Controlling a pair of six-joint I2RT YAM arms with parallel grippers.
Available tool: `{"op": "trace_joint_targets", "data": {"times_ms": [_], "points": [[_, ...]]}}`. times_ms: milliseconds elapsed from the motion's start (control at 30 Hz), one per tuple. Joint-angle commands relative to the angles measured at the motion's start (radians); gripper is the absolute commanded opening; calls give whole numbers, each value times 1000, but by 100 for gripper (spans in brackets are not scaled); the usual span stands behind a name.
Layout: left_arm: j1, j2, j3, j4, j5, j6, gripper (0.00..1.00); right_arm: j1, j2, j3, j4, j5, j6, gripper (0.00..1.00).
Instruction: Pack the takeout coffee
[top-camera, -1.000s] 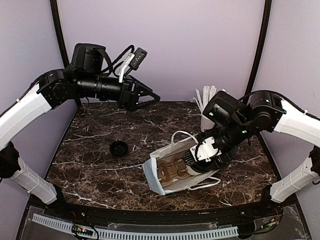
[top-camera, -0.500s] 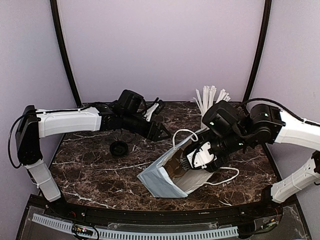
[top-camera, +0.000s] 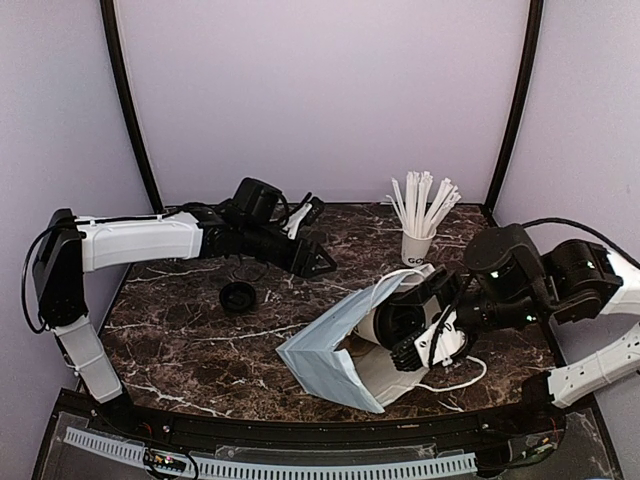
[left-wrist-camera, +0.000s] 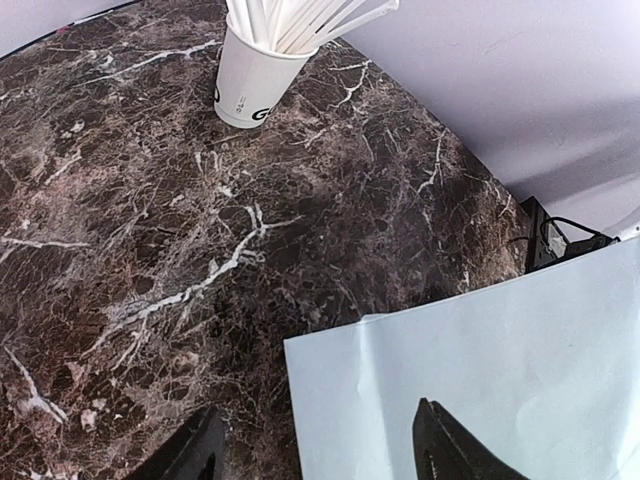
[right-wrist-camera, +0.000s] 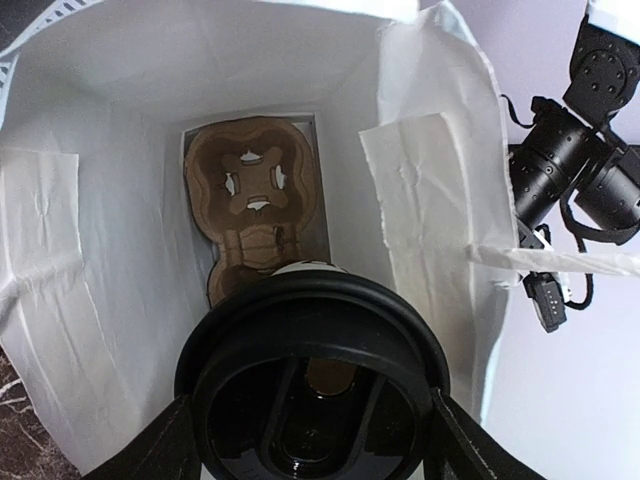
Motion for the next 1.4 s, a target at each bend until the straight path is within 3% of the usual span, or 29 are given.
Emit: {"op": "trace_joint_targets", "data": {"times_ms": [0, 400, 1100, 1367], "points": [[20, 16, 19, -46, -11, 36, 67, 27, -67, -53, 85, 31, -35, 55], [33, 43, 92, -139, -23, 78, 66, 37, -114, -107, 86, 76, -13, 60], [66, 205, 119, -63, 126, 94, 65, 5, 105, -124, 191, 102, -14, 58], [81, 308, 194, -102, 172, 128, 65, -87, 302, 53, 137, 38, 42, 57]]}}
